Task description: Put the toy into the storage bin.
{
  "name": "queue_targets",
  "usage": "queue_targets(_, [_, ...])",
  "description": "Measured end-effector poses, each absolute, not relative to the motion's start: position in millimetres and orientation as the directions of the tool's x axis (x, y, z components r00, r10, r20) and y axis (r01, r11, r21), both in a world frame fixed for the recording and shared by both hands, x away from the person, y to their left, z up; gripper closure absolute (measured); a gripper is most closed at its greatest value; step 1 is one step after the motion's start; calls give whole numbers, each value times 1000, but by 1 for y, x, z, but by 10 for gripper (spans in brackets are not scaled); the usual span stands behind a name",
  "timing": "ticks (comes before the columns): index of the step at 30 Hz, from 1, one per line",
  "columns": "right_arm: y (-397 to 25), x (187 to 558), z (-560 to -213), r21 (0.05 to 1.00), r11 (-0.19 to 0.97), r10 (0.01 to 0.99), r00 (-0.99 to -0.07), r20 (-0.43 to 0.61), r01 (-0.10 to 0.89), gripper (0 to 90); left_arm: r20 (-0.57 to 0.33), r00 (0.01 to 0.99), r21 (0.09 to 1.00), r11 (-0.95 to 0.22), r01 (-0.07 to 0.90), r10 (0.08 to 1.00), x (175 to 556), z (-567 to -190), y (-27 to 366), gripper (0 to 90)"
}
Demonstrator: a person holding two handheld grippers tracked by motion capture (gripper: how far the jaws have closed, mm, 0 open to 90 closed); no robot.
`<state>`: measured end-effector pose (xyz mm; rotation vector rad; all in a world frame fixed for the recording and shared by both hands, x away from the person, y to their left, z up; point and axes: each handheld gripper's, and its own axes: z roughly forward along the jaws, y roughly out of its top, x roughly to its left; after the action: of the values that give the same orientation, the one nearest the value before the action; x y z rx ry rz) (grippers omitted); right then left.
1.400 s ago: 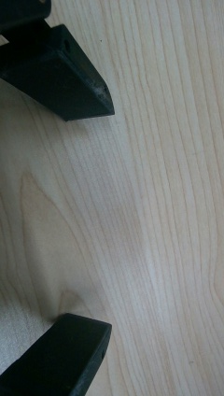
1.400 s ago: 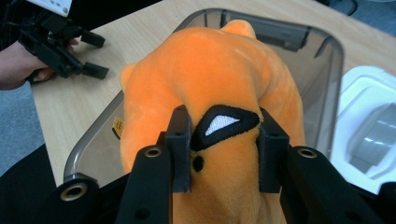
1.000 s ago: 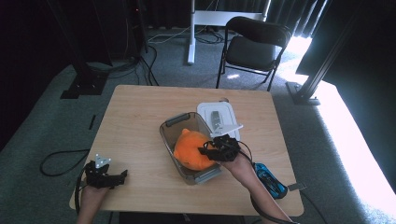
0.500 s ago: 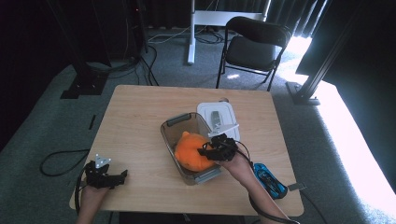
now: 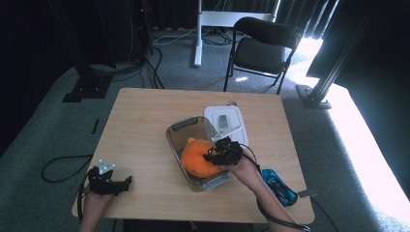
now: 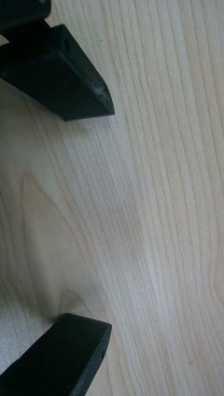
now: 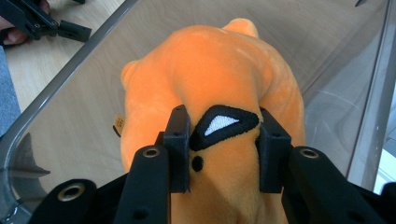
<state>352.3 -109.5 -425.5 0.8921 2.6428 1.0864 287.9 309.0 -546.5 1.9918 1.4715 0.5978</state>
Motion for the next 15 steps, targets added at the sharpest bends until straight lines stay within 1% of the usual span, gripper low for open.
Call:
queue_targets(3, [-107,354,-425,669,569,578,-812,88,478,630,12,289,686,-218,695,957,288,-547,309,9])
queue_targets(6, [-104,355,-426,658,582,583,-809,71,477,623,12,289,685,-218,695,957,288,-547,309,9])
queue_targets(12, [-90,353,-431,597,663,564,-826,0,453,599,12,290,685,-219,695,957,288,-547,309,10])
queue_targets(15, [-88,354,-432,573,684,553,-833,-4,452,569,12,290,685,-219,695,957,288,-547,309,9])
